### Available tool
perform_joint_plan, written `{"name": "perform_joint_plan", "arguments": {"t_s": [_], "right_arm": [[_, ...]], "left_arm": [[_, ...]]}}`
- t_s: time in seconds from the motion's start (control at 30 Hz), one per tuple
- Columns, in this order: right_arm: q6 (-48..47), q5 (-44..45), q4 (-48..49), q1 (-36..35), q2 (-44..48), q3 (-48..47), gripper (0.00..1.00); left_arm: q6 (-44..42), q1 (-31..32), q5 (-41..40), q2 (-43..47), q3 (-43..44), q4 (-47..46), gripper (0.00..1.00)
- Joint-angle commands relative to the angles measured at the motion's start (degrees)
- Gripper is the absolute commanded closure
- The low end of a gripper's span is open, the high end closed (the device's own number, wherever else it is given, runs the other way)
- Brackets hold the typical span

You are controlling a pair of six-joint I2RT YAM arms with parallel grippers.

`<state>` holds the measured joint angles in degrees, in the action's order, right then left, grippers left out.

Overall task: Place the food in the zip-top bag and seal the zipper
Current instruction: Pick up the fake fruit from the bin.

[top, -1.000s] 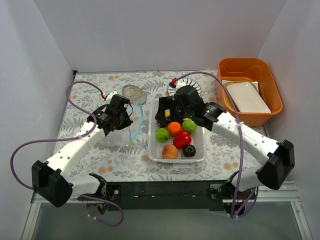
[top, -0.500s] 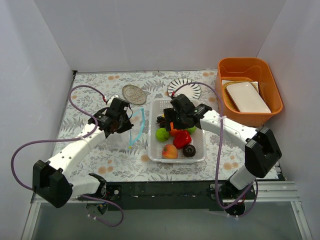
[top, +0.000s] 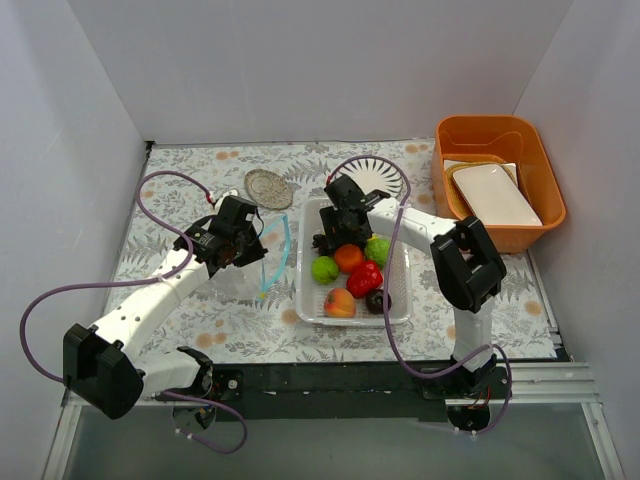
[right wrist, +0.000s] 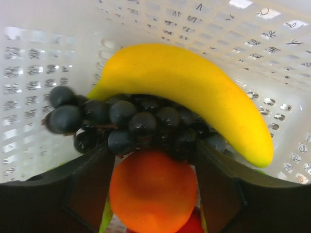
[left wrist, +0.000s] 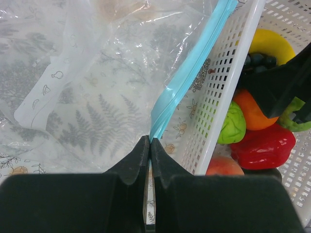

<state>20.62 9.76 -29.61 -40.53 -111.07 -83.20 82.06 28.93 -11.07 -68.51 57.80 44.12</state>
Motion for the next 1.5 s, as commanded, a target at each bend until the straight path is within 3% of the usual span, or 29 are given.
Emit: {"name": "perform_joint_plan", "arguments": {"t_s": [0.0, 0.13, 0.17, 0.23, 0.3, 0.6, 0.97, 1.47], "right_arm": [[-3.13, -0.87, -0.28, 1.33, -4.41, -3.11, 0.35], [-4.18, -7.02, 1.48, 2.56, -6.27, -2.76, 0.69], [-4.10, -7.90, 1.57, 2.56, -6.01, -2.50, 0.84], [-4.10, -8.79, 2.88, 2.56, -3.91, -0.49, 0.88], [-4.01, -9.32, 4.81, 2.57, -0.49, 1.36, 0.99], [-2.34, -10.38, 8.33, 2.56, 11.12, 4.80, 0.99], [-1.64, -10.11, 6.05, 2.65, 16.23, 2.95, 0.99], [2.58, -10.02, 7.10, 2.48, 23.79, 8.22, 0.99]], "left_arm": [[-0.94, -0.54, 0.52, 1.98, 0.21, -0.35, 1.00], [-1.11, -0.54, 0.96, 1.98, 0.12, -0.53, 1.00], [-1.11, -0.54, 0.96, 1.89, 0.21, -0.44, 1.00], [-0.94, -0.63, 0.70, 2.06, 0.21, -0.44, 1.00], [-0.76, -0.54, 0.70, 2.42, -0.23, -0.61, 1.00], [-0.85, -0.71, 1.31, 1.72, 0.29, -1.14, 1.00], [-1.20, -0.80, 1.14, 1.98, 1.53, -0.79, 1.00], [-2.60, -1.33, 2.63, 1.45, 4.77, 0.26, 1.00]]}}
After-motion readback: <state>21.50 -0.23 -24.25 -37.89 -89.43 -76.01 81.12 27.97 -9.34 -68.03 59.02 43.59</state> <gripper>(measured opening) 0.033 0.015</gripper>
